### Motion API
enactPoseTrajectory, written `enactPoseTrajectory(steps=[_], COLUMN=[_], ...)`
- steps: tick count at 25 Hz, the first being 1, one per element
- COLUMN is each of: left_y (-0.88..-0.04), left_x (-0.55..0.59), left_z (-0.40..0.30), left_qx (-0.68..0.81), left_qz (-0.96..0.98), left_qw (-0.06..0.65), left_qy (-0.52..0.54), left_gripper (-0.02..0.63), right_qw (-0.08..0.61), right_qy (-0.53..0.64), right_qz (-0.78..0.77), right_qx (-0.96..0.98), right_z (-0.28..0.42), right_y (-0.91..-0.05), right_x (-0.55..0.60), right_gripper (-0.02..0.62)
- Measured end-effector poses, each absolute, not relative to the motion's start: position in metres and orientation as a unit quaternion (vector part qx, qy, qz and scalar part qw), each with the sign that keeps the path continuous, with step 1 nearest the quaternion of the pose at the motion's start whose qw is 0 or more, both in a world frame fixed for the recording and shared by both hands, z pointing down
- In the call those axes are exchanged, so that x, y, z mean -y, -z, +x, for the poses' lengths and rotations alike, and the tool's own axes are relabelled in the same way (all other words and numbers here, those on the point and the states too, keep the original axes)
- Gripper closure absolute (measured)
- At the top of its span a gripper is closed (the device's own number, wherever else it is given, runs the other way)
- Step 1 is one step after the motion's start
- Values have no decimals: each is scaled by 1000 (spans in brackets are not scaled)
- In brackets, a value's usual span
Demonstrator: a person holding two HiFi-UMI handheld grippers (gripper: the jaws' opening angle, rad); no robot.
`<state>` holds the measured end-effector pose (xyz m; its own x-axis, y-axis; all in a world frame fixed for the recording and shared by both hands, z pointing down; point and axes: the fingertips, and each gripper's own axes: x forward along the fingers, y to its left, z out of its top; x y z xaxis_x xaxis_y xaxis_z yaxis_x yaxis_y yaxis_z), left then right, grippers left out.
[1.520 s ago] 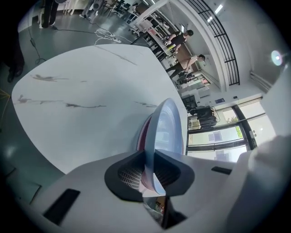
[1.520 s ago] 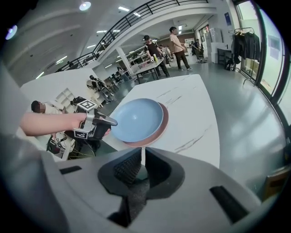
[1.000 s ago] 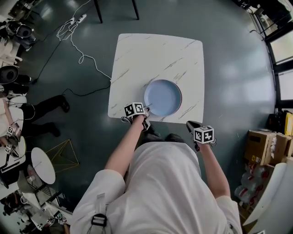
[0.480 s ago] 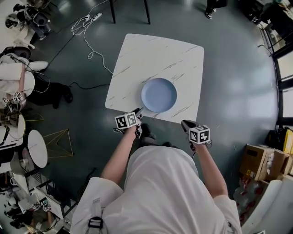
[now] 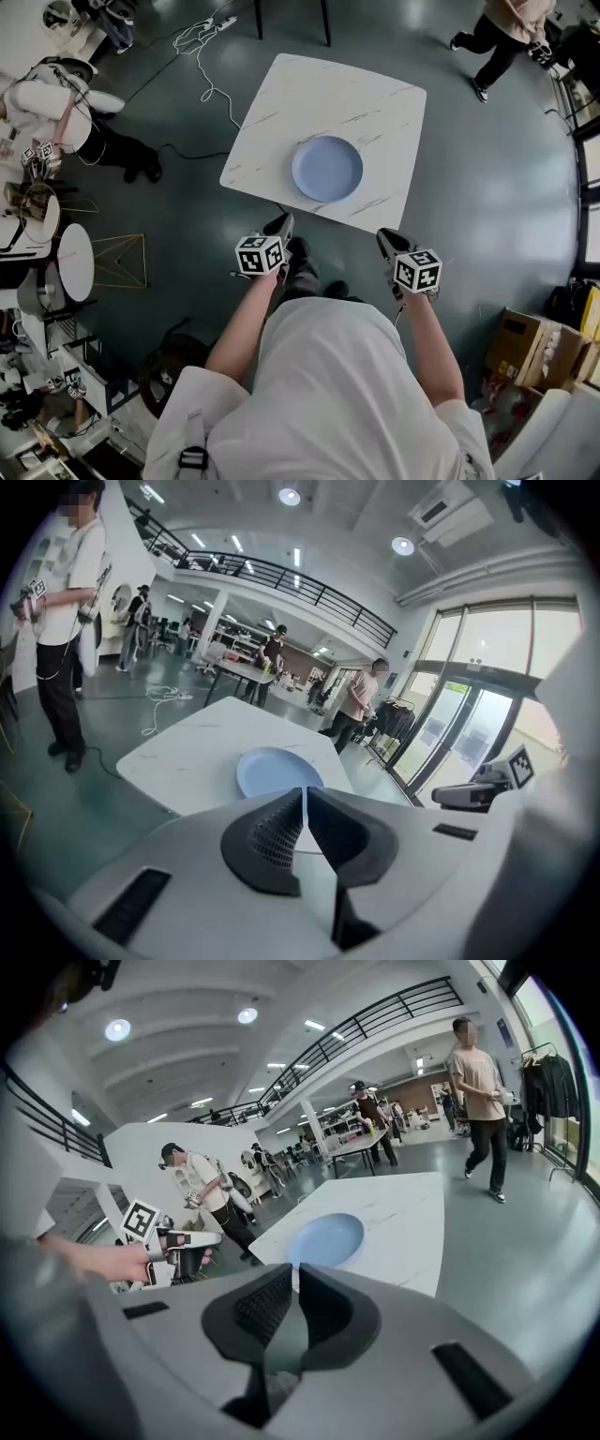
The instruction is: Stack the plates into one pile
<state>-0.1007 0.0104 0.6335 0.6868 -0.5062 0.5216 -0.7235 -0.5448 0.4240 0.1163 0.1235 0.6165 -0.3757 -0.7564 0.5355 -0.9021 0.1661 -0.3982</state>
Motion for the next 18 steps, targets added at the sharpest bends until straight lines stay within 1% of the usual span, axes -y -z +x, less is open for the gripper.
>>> enactPoseTrajectory(steps=[5,10,18], left_y=[-595,-569,-541], left_x=[-53,-85,-96], left_z=[-96,-99,-132], left_qx=[349,339,313], left_qz=[887,903,920], left_qw=[267,219,186], left_qy=[-143,-144,-145], left_gripper=[589,592,592], right_qw=[77,82,80], right_qy=[-313,-267,-200], right_qz=[535,545,543], right_qx=[781,791,812], right_z=[106,104,74], right_y=[-594,-573,-537], right_x=[-146,-153,-152], right_gripper=[554,554,554])
